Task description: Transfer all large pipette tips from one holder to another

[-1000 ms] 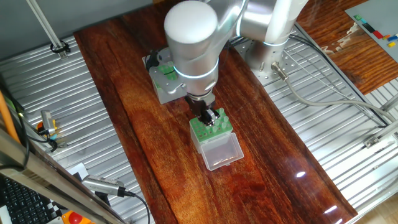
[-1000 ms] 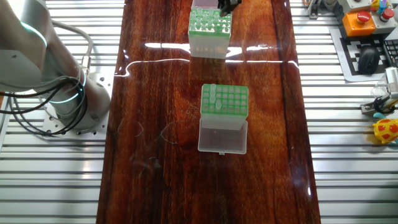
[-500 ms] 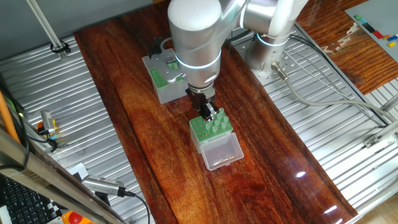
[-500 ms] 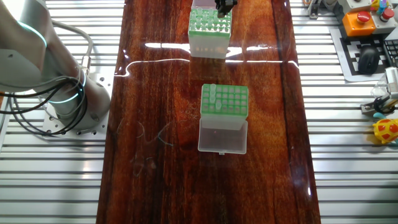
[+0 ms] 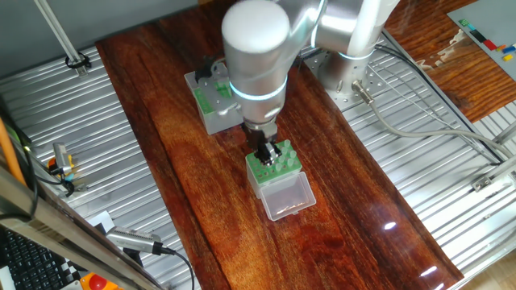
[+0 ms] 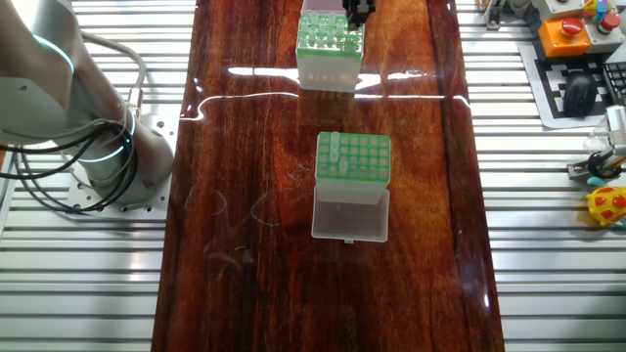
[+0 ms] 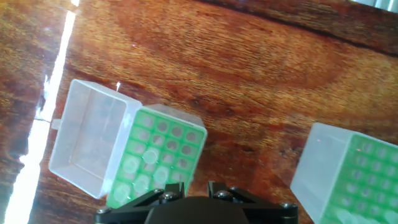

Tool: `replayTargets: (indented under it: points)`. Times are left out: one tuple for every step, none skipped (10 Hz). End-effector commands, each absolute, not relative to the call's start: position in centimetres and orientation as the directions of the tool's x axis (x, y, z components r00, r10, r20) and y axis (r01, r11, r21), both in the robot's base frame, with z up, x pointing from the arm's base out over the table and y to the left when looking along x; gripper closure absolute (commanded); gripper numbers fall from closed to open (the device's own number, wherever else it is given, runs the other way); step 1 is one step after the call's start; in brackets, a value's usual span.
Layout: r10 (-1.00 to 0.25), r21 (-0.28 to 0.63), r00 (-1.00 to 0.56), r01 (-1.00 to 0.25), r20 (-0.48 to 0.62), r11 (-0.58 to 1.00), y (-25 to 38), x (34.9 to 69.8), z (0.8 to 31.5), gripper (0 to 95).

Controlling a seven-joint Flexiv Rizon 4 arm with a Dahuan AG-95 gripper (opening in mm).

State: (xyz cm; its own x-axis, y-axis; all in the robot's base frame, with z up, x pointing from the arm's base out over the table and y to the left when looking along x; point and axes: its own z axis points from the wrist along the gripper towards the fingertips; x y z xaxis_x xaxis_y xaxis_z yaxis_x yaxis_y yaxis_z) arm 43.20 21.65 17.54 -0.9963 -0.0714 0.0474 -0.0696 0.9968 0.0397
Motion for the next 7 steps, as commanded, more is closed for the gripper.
replayTargets:
  points:
    - [-0.071,0.046,-0.997,-0.069,0.040,0.997,21.40,42.94,17.63,76.0]
    - [-0.069,0.046,-0.997,-0.068,0.036,0.997,21.40,42.94,17.63,76.0]
    - [-0.061,0.044,-0.997,-0.060,0.036,0.997,21.40,42.94,17.63,76.0]
    - [-0.063,0.045,-0.997,-0.061,0.035,0.997,21.40,42.94,17.63,76.0]
    - [-0.065,0.046,-0.997,-0.063,0.034,0.997,21.40,42.94,17.63,76.0]
    - [-0.061,0.055,-0.998,-0.059,0.029,0.997,21.40,42.94,17.63,76.0]
    - [-0.051,0.060,-0.998,-0.049,0.027,0.997,21.53,43.01,17.56,76.0]
